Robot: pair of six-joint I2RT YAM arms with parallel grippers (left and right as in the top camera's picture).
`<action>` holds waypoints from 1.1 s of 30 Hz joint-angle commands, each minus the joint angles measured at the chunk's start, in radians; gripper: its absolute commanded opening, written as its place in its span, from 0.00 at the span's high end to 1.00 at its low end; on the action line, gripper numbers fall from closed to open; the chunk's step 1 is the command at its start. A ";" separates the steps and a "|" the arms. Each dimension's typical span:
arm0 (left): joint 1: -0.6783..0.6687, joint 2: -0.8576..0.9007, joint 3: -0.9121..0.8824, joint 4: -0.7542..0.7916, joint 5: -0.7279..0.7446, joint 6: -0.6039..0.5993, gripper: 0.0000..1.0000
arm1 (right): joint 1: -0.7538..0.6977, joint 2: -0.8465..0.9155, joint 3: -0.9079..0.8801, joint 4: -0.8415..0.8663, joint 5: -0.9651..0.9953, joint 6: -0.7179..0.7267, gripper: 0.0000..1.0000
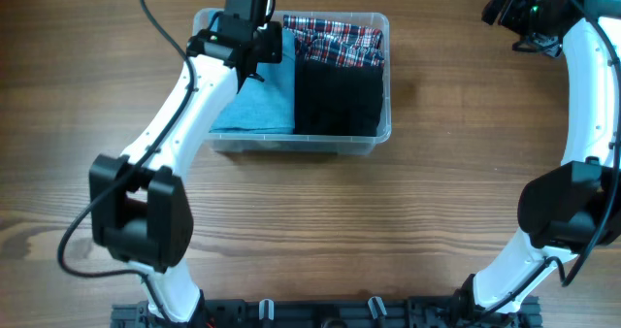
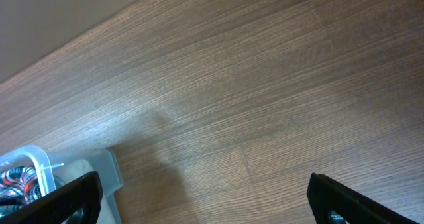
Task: Pack container
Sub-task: 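Press the denim cloth down into the bin with the left gripper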
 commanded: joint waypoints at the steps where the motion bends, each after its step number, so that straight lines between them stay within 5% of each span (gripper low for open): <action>1: 0.000 0.084 0.016 -0.006 -0.031 0.002 0.96 | 0.005 0.005 -0.003 0.003 0.010 0.014 0.00; 16: 0.003 0.187 0.016 -0.019 -0.069 0.002 0.96 | 0.005 0.005 -0.003 0.003 0.010 0.014 0.00; 33: 0.002 -0.085 0.016 -0.164 -0.059 0.000 0.96 | 0.005 0.005 -0.003 0.003 0.010 0.014 0.00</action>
